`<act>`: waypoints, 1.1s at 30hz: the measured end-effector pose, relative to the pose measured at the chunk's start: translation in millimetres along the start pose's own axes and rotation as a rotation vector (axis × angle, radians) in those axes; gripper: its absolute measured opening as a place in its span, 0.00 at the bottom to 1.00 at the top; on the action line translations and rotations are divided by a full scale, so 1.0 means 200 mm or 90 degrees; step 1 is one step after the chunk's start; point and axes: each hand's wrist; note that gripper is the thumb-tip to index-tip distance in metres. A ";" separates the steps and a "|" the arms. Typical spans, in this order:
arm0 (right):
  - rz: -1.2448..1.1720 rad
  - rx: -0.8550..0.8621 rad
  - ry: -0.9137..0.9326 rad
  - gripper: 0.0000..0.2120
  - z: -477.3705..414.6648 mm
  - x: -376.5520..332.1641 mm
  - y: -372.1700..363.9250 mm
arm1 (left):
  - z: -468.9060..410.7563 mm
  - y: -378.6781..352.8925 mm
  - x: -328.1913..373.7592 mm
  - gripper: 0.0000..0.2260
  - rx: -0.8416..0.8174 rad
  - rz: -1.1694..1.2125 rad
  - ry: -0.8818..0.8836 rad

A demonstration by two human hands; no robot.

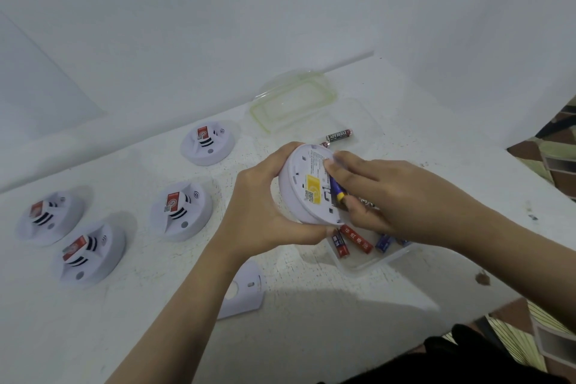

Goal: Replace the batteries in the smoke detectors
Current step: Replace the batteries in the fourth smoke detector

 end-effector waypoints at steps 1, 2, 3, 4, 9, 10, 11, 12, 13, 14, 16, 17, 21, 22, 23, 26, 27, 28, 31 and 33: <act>-0.004 -0.003 -0.004 0.23 0.00 0.00 0.01 | 0.00 0.00 0.00 0.35 -0.001 -0.002 0.001; -0.009 -0.007 -0.006 0.23 0.00 0.00 0.01 | 0.00 0.00 0.00 0.36 -0.001 -0.005 0.001; -0.013 -0.012 -0.009 0.24 0.00 0.01 0.02 | 0.00 0.00 0.00 0.36 0.001 -0.010 0.001; -0.019 -0.016 -0.016 0.26 0.01 0.01 0.02 | 0.00 0.00 0.00 0.36 0.006 -0.014 0.001; -0.035 -0.026 -0.070 0.33 0.02 0.03 -0.05 | -0.02 -0.03 -0.01 0.36 0.054 -0.004 0.001; -0.048 -0.027 -0.078 0.33 0.03 0.04 -0.06 | -0.02 -0.04 -0.01 0.36 0.059 -0.003 0.001; -0.076 -0.033 -0.091 0.33 0.03 0.05 -0.08 | -0.03 -0.04 -0.01 0.36 0.061 -0.002 0.002; -0.110 -0.040 -0.106 0.32 0.04 0.05 -0.09 | -0.03 -0.05 -0.01 0.36 0.060 -0.001 0.004; -0.141 -0.043 -0.117 0.32 0.04 0.05 -0.10 | -0.03 -0.05 -0.02 0.36 0.058 -0.001 0.005; -0.167 -0.041 -0.128 0.31 0.05 0.05 -0.10 | -0.03 -0.06 -0.03 0.36 0.056 -0.001 0.006; -0.233 -0.015 -0.156 0.28 0.06 0.06 -0.11 | -0.02 -0.06 -0.05 0.39 0.050 0.001 0.012; -0.279 0.007 -0.172 0.27 0.06 0.06 -0.10 | -0.02 -0.07 -0.06 0.40 0.049 0.007 0.017; -0.328 0.114 -0.212 0.19 0.00 0.11 -0.07 | -0.02 -0.07 -0.08 0.40 0.073 0.065 0.044; -0.314 0.127 -0.228 0.16 -0.03 0.14 -0.06 | -0.03 -0.07 -0.09 0.39 0.086 0.081 0.050; -0.301 0.132 -0.250 0.14 -0.06 0.17 -0.05 | -0.03 -0.06 -0.10 0.39 0.097 0.096 0.057; -0.237 0.085 -0.304 0.10 -0.17 0.29 -0.03 | -0.05 -0.03 -0.13 0.42 0.109 0.114 0.059; -0.176 0.035 -0.305 0.10 -0.22 0.33 -0.03 | -0.05 -0.01 -0.14 0.43 0.110 0.112 0.058; -0.086 -0.020 -0.291 0.11 -0.26 0.36 -0.04 | -0.05 0.00 -0.14 0.43 0.109 0.108 0.058; 0.158 -0.185 -0.228 0.14 -0.40 0.41 -0.08 | -0.06 0.02 -0.15 0.40 0.108 0.102 0.070; 0.222 -0.248 -0.221 0.13 -0.48 0.42 -0.12 | -0.06 0.03 -0.16 0.40 0.120 0.101 0.089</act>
Point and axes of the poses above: each hand's wrist, its own z-axis away from the middle knuckle, its own y-axis out of the back of the hand, x = y × z, and after that the axes turned 5 degrees about -y, right-handed
